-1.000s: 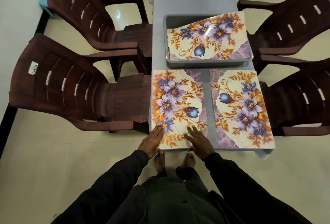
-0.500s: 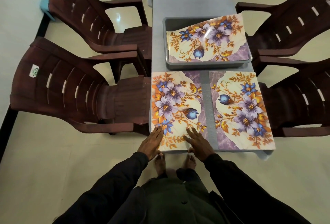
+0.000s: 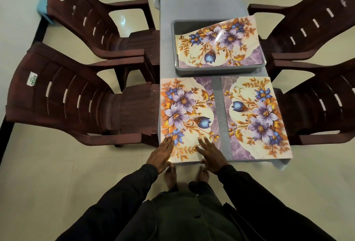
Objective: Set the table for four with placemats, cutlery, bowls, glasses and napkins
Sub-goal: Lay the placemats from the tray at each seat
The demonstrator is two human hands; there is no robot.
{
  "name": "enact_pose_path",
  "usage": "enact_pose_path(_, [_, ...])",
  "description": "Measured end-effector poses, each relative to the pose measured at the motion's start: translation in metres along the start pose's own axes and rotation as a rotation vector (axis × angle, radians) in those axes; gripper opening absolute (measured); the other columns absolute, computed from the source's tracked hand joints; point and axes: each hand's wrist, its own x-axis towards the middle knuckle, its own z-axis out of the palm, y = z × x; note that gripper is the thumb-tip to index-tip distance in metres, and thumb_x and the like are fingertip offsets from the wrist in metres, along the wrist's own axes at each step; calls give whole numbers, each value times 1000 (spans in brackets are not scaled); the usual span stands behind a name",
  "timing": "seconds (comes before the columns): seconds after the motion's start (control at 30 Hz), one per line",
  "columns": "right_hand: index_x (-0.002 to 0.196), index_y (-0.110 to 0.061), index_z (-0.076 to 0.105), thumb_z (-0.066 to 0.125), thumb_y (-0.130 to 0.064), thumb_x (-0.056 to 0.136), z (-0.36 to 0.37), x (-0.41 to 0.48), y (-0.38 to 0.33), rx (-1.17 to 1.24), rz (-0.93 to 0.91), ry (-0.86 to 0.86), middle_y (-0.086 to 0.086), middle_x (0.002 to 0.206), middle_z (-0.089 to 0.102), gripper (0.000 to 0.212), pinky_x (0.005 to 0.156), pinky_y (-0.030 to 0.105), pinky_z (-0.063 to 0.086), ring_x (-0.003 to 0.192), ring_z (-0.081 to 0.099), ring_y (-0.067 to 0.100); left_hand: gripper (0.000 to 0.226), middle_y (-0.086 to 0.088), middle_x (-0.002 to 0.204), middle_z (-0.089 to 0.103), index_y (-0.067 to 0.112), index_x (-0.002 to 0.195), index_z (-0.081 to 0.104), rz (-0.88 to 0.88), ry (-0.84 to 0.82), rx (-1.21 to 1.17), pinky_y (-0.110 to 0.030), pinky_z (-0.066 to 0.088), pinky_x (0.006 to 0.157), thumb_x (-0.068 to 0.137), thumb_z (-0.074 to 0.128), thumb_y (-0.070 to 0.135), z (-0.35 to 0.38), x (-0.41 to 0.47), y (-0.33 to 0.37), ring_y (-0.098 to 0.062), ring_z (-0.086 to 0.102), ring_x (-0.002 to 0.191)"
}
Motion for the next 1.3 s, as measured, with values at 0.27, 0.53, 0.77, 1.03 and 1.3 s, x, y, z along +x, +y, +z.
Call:
enact_pose_path(0.27, [146,-21,35,95,-24,65,10,-1,4,-37,3,14,21,159,36,101,106,65,33,144,29,47,108,-23,155,42,-2,149,43,20,-24,64,-41,41,108,62,97,32,2,0,4,-37,41,144])
enact_pose_path(0.53, [148,-18,48,87,-32,78,-9,-3,-2,2,29,-18,16,160,36,81,115,62,34,148,32,42,106,-13,170,-1,8,162,2,10,13,54,-30,-1,120,90,74,39,-6,5,8,-29,-3,158])
enact_pose_path(0.77, [142,-19,55,64,-35,98,-55,3,-3,297,210,132,2,148,54,47,113,31,36,137,48,21,41,-2,138,61,17,134,56,-92,127,-366,-39,47,109,97,67,33,-70,18,31,-15,58,127])
enact_pose_path(1.03, [109,-8,77,59,-11,97,-145,58,42,526,296,427,-3,112,74,22,95,20,48,101,68,14,17,-5,108,72,6,111,71,-287,363,-701,-29,54,87,98,61,9,-142,97,47,-17,68,99])
enact_pose_path(1.3, [106,-6,79,62,-3,94,-232,115,118,685,280,558,2,103,77,21,79,1,45,94,70,13,15,-3,102,75,9,104,75,-309,471,-670,-24,54,87,95,64,4,-212,207,46,-14,68,95])
